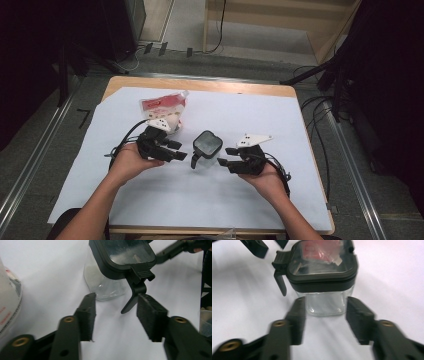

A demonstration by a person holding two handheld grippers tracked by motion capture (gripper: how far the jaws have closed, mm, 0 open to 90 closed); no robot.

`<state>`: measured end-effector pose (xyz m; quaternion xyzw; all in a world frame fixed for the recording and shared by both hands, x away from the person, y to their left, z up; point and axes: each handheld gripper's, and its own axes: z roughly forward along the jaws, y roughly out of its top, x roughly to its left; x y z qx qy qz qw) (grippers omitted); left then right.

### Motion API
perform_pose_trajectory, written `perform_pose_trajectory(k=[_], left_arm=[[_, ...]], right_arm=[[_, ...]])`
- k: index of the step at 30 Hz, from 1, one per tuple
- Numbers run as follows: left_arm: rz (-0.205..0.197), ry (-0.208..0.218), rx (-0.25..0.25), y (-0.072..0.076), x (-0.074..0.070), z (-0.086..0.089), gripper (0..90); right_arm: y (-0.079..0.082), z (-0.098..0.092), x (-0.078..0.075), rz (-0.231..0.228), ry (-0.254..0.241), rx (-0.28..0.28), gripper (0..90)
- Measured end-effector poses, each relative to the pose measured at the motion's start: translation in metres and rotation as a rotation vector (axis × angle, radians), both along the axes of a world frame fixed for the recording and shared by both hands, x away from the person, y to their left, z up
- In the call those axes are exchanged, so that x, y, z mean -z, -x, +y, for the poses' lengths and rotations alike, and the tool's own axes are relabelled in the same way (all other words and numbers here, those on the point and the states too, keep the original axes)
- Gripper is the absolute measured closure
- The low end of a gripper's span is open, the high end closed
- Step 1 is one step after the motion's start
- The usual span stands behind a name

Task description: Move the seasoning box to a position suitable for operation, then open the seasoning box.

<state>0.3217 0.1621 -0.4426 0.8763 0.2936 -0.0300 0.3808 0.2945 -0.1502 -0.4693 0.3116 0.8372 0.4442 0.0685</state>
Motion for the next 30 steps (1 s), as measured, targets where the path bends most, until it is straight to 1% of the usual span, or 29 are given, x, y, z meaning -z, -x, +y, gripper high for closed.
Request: perform_pose_trajectory(k=[2,3,4,5,6,7,8,9,11,12,14,15,17,18,20,22,25,26,29,30], left_arm=[[-0.002,0.0,-0.003,0.0,0.001,-0.001,61.7],[-0.004,-0.006,-0.005,0.0,0.001,-0.002,69.3],[-0.004,-0.014,-0.01,-0.002,0.001,-0.002,78.0],[-0.004,-0.014,-0.01,-0.002,0.001,-0.002,83.1],[0.006,-0.004,-0.001,-0.003,0.002,-0.002,86.2],[0.006,-0.004,-0.001,-0.003,0.002,-0.002,88.7],[0.017,0.003,0.006,-0.003,0.003,-0.003,90.0],[0.017,0.003,0.006,-0.003,0.003,-0.003,90.0],[0.013,-0.01,0.019,-0.002,0.003,-0.004,90.0],[0.013,-0.014,0.024,-0.002,0.004,-0.006,90.0],[0.014,-0.01,0.034,-0.001,0.004,-0.008,90.0],[0.009,-0.016,0.039,-0.001,0.004,-0.009,90.0],[0.015,-0.013,0.031,0.0,0.003,-0.012,90.0],[0.014,-0.016,0.032,0.0,0.004,-0.016,90.0],[0.02,-0.013,0.04,-0.001,0.005,-0.018,90.0],[0.016,-0.023,0.047,-0.001,0.007,-0.022,90.0],[0.016,-0.029,0.059,0.0,0.008,-0.026,90.0],[0.008,-0.034,0.053,0.0,0.008,-0.027,90.0],[0.024,-0.029,0.042,0.0,0.009,-0.027,90.0],[0.024,-0.027,0.046,0.0,0.009,-0.027,90.0]], right_arm=[[-0.002,-0.003,-0.001,-0.006,-0.007,0.004,66.3],[-0.002,-0.005,-0.001,-0.011,-0.006,0.003,69.6],[-0.003,-0.005,0.0,0.006,0.0,0.008,75.6],[-0.003,-0.005,0.001,0.01,0.003,0.008,78.1],[-0.004,-0.005,0.002,0.017,0.011,0.002,80.3],[-0.004,-0.005,0.002,0.017,0.011,0.002,80.3],[-0.005,-0.004,0.002,0.023,0.012,0.005,84.2],[-0.005,-0.004,0.002,0.023,0.012,0.005,84.2],[-0.006,-0.004,0.002,0.034,0.014,0.004,87.4],[-0.007,-0.004,0.002,0.032,0.007,0.004,89.2],[-0.007,-0.004,0.002,0.034,0.008,0.004,89.9],[-0.007,-0.003,0.002,0.036,0.008,0.006,90.0],[-0.009,-0.002,0.003,0.045,0.008,0.002,90.0],[-0.01,-0.001,0.004,0.06,-0.002,0.004,90.0],[-0.011,-0.001,0.004,0.061,-0.004,0.005,90.0],[-0.011,0.001,0.004,0.054,0.002,-0.003,90.0],[-0.011,0.002,0.004,0.057,0.001,0.0,90.0],[-0.012,0.003,0.004,0.053,-0.001,-0.007,90.0],[-0.014,0.005,0.005,0.065,0.0,-0.005,90.0],[-0.015,0.007,0.006,0.067,-0.002,-0.01,90.0]])
